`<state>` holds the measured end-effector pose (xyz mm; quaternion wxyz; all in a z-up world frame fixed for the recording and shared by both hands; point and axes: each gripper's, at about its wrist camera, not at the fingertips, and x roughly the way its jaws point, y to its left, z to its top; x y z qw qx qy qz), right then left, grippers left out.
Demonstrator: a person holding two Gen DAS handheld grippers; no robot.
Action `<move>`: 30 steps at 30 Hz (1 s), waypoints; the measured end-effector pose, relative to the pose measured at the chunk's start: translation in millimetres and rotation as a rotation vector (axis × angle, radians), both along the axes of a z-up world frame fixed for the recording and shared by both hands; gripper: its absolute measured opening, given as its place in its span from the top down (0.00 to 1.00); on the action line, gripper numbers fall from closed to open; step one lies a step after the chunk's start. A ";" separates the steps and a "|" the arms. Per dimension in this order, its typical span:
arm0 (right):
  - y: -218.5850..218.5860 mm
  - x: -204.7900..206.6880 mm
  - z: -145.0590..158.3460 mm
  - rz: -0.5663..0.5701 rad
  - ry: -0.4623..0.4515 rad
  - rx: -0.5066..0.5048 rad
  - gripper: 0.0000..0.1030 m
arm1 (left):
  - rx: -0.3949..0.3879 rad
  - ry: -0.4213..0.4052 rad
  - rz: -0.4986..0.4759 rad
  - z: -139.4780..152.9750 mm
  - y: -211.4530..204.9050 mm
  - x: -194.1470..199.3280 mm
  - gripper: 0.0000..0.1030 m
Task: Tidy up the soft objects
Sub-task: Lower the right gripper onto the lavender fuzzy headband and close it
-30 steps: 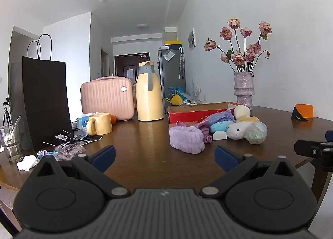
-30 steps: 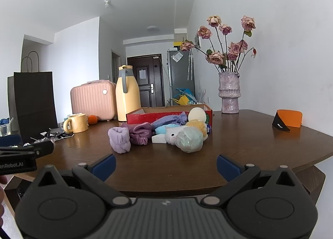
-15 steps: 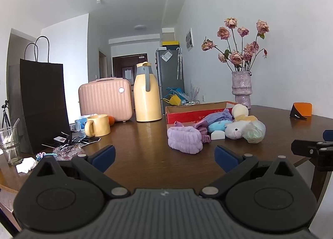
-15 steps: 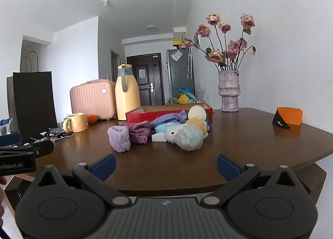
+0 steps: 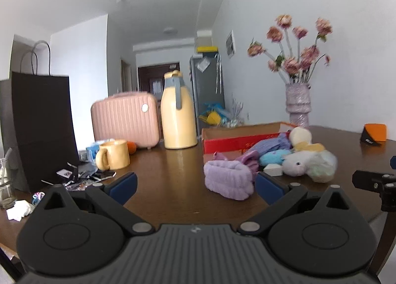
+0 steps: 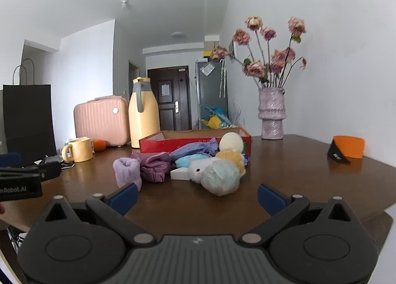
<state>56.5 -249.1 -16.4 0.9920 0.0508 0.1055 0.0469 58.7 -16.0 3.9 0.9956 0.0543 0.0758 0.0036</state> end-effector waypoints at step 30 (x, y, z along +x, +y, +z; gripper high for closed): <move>71.6 211.1 17.2 0.249 0.338 0.132 0.92 | -0.257 0.525 -0.376 1.2 47.7 255.5 0.93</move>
